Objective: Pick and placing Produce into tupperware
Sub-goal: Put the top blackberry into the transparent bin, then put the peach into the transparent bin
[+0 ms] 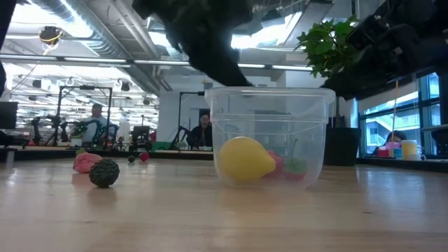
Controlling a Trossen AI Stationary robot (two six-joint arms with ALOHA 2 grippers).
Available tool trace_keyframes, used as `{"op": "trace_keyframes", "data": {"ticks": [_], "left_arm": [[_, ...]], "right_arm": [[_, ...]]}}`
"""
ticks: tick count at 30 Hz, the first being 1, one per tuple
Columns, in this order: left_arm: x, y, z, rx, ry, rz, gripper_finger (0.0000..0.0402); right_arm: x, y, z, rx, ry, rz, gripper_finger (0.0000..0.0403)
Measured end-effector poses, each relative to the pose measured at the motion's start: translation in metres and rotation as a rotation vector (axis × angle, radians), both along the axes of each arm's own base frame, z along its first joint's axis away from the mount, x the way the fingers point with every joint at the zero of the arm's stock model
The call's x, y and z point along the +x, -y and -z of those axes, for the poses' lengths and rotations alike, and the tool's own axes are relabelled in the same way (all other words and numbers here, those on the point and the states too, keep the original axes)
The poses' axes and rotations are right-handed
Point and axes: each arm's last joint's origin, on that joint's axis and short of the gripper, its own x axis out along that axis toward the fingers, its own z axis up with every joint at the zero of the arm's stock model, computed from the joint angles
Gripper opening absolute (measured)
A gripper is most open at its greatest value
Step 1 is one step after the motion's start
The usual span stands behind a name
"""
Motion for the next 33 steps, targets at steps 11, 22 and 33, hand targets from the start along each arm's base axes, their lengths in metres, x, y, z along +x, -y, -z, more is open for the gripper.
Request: {"op": "trace_keyframes", "data": {"ticks": [11,22,33], "left_arm": [[0.009,0.008,0.028,0.000,-0.068,0.003,0.0098],[0.008,0.007,0.025,0.004,-0.065,-0.003,0.0106],[0.005,0.006,0.023,0.007,-0.081,-0.004,0.0195]], "right_arm": [[-0.001,0.000,0.003,0.000,-0.029,-0.001,0.0198],[-0.001,0.000,0.003,0.000,-0.030,0.000,0.0198],[-0.001,0.000,0.003,0.001,-0.030,0.000,0.0198]]}}
